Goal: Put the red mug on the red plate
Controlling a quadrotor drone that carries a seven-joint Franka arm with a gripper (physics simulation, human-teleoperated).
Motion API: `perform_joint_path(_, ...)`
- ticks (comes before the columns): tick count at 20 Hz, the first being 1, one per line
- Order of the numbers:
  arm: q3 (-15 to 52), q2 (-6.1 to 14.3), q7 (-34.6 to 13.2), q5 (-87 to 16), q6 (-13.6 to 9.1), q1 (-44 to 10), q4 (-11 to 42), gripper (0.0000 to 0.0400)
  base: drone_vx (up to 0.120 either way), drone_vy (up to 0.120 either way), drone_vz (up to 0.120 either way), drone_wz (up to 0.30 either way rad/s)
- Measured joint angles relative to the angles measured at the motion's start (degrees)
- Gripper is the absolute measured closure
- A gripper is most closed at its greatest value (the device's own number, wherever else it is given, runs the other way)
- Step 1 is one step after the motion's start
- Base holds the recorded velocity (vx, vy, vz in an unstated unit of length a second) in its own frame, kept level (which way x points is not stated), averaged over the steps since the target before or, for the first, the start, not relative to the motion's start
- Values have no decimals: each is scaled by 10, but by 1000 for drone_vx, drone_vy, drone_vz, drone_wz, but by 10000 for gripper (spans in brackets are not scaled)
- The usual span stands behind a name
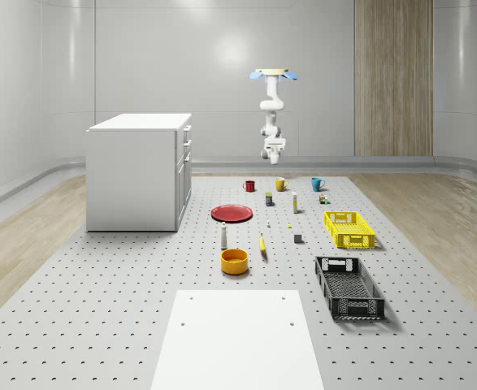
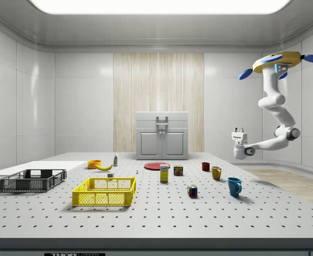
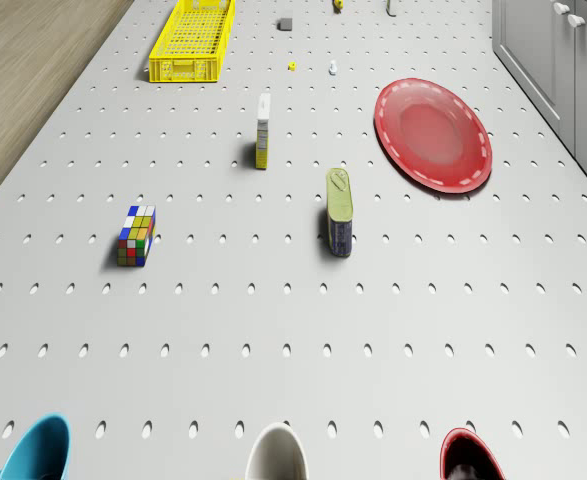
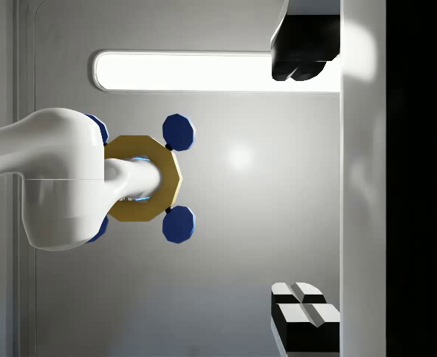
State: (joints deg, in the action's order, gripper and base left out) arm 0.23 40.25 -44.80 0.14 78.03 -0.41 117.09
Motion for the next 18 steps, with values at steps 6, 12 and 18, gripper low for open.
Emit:
perform_joint_path(6,0,1,0,0,1,0,0,0,120,-120,0,0)
perform_joint_path(12,1,2,0,0,4,-1,1,0,120,-120,0,0)
perform_joint_path(18,2,4,0,-1,6,-1,3,0,120,-120,0,0)
